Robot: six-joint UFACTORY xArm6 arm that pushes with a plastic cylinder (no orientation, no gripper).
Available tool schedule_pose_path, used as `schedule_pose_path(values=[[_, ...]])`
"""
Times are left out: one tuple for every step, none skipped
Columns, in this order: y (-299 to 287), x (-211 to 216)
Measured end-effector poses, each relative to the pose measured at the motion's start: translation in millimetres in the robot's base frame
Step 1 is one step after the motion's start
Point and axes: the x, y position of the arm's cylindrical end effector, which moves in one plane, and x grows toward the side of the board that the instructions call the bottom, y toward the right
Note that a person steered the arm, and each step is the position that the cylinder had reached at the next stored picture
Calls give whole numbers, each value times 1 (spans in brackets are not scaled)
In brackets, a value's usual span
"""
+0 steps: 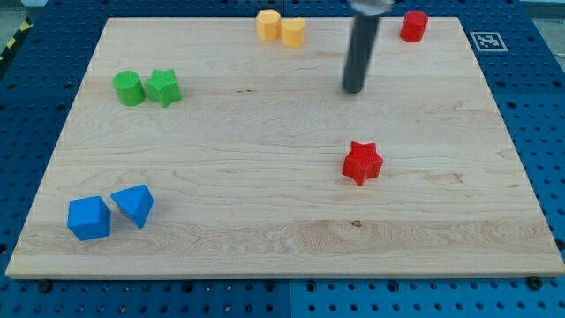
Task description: Slightly move the red star towards the right
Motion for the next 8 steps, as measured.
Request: schedule_pose_path(values=[[-48,36],[-61,92],[-65,132],[-57,136],[-5,136],[34,136],[50,136],[62,136]])
